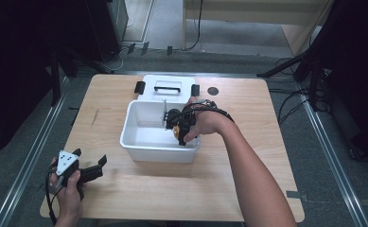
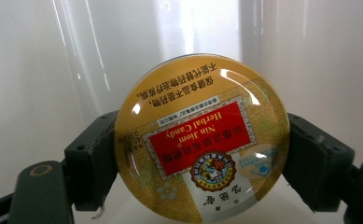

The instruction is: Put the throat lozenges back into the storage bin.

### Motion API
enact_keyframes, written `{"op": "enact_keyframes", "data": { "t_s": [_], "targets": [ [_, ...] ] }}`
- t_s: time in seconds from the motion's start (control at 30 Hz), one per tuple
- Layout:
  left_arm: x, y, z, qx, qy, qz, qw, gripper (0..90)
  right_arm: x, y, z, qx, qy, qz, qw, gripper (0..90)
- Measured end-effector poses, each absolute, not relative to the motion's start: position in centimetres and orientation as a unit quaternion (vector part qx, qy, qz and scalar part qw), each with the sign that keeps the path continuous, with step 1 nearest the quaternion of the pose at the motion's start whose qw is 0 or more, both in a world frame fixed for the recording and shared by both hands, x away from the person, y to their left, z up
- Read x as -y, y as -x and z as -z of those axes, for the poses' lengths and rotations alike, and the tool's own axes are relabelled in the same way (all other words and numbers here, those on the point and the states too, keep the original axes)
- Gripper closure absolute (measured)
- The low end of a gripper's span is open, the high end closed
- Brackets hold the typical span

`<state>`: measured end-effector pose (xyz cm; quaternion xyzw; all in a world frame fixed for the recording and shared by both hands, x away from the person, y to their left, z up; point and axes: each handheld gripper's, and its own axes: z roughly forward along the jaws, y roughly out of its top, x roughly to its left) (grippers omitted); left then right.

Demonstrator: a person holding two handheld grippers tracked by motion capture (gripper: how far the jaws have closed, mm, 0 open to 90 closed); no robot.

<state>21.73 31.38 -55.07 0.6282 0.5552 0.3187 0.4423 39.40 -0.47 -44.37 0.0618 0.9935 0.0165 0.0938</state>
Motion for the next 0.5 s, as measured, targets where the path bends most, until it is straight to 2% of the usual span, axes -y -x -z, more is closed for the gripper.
{"op": "enact_keyframes", "data": {
  "t_s": [0.5],
  "targets": [
    [-31.37,-21.73,55.05,-0.555,-0.63,-0.318,0.44,0.0,0.16,-39.89,44.93,-0.993,-0.068,0.006,0.091,19.8]
  ]
}}
